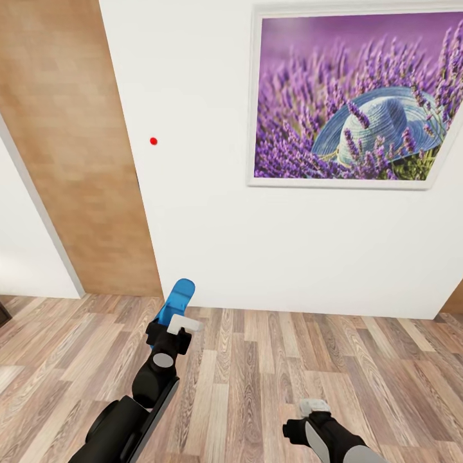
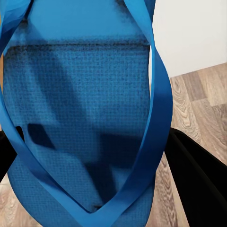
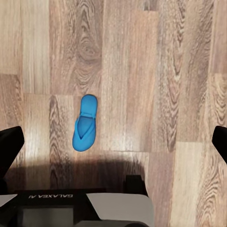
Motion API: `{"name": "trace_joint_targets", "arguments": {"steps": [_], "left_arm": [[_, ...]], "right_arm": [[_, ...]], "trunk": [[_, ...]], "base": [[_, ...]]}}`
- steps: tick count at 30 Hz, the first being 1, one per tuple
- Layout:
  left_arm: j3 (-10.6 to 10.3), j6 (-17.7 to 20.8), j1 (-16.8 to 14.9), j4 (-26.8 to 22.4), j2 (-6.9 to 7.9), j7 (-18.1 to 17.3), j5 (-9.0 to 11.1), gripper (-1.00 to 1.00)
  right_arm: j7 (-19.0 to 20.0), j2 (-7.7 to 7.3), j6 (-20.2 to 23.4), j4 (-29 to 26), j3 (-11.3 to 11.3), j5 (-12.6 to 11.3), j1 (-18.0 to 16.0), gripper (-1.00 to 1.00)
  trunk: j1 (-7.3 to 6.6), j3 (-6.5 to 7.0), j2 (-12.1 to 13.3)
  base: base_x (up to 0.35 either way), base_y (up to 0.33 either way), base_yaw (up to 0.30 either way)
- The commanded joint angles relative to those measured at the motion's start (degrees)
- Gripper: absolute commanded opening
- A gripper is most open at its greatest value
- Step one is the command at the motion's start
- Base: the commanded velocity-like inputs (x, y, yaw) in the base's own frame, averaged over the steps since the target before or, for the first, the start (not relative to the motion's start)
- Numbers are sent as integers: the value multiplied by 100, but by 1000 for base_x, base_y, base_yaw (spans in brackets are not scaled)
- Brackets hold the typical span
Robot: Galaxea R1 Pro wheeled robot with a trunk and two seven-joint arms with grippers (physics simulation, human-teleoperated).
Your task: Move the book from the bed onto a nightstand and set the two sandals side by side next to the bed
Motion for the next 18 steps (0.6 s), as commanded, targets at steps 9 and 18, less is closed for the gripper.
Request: {"name": "trace_joint_targets", "arguments": {"steps": [9,18], "left_arm": [[-15,36,-7,-1,6,7,-28,-100],[-15,23,-7,3,6,6,-27,-100]], "right_arm": [[-40,8,26,-10,8,0,-2,100],[20,4,-18,-20,15,-3,-2,100]], "trunk": [[199,-170,-369],[397,-332,-730]], "base": [[0,0,0],[0,0,0]]}}
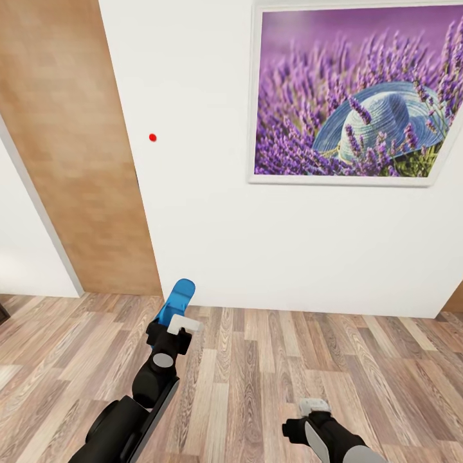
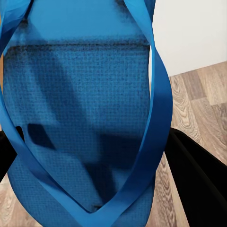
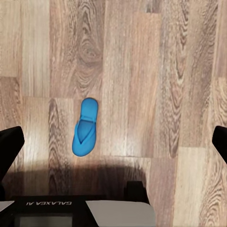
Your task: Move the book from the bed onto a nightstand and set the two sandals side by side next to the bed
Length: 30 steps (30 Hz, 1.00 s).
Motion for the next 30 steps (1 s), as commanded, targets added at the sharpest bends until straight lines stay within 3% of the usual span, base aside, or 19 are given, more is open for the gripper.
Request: {"name": "trace_joint_targets", "arguments": {"steps": [1,26,30], "left_arm": [[-16,41,-7,-5,6,14,-36,-100],[-19,8,-7,28,6,9,-36,-100],[-17,6,-7,22,6,18,-42,-100]], "right_arm": [[-14,5,30,-12,-19,2,-1,100],[0,37,9,-13,-12,-5,7,100],[6,114,14,-13,-9,-1,7,100]], "trunk": [[23,-26,-47],[572,-488,-1050],[660,-581,-1210]], "base": [[0,0,0],[0,0,0],[0,0,0]]}}
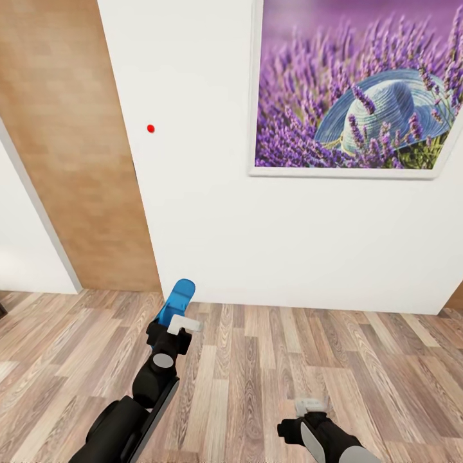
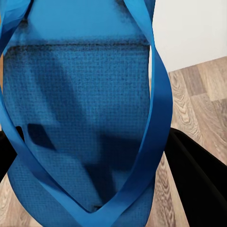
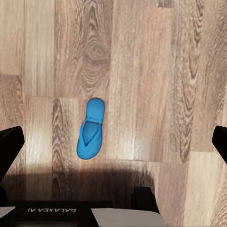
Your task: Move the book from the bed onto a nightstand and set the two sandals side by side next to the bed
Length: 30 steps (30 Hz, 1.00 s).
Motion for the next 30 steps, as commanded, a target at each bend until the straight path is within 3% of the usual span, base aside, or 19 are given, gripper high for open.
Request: {"name": "trace_joint_targets", "arguments": {"steps": [1,9,30], "left_arm": [[-16,44,-7,-6,8,14,-39,-100],[-15,39,-7,-6,14,24,-57,-100],[-24,38,-7,19,6,52,-84,-100]], "right_arm": [[-19,20,34,-12,-21,4,-1,100],[-17,90,61,-12,-13,8,-1,100],[-54,95,108,-67,-34,-4,-1,100]], "trunk": [[23,-31,-46],[198,-232,-367],[660,-796,-1209]], "base": [[0,0,0],[0,0,0],[0,0,0]]}}
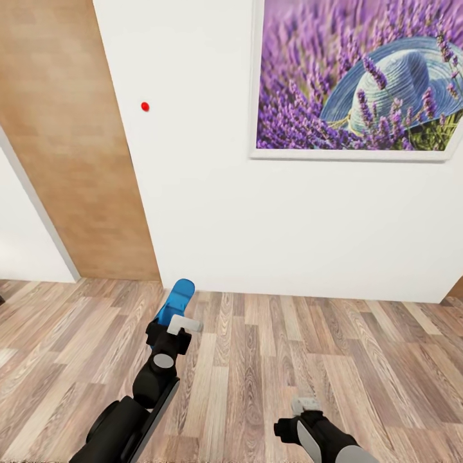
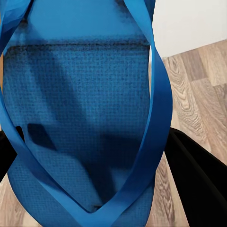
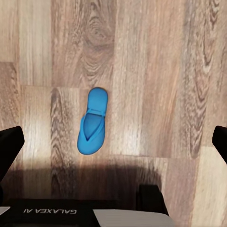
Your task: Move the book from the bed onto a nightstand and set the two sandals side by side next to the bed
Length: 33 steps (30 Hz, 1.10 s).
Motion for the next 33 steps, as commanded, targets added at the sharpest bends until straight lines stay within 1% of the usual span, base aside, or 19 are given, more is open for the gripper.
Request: {"name": "trace_joint_targets", "arguments": {"steps": [1,5,7,8,10,15,33], "left_arm": [[-16,45,-6,-5,6,11,-46,-100],[-16,45,-6,-4,6,12,-41,-100],[-16,45,-6,-1,6,13,-40,-100],[-16,45,-6,0,6,15,-40,-100],[-16,45,-6,3,6,17,-42,-100],[-16,45,-6,-1,6,10,-45,-100],[-16,45,-6,4,6,27,-46,-100]], "right_arm": [[-17,5,33,-17,-23,-1,-1,100],[-15,21,38,-46,-24,-3,-6,100],[-24,65,54,-60,-25,-4,-24,100],[-29,79,107,-64,-25,-5,-47,100],[-40,117,346,-74,-25,-5,-144,100],[-42,160,607,-135,-28,-42,-258,100],[-4,162,648,-151,-41,-58,-299,100]], "trunk": [[22,-34,-45],[110,-143,-205],[154,-198,-286],[176,-225,-326],[220,-280,-406],[330,-416,-606],[725,-908,-1328]], "base": [[0,0,0],[0,0,0],[0,0,0],[0,0,0],[0,0,0],[0,0,0],[0,0,0]]}}
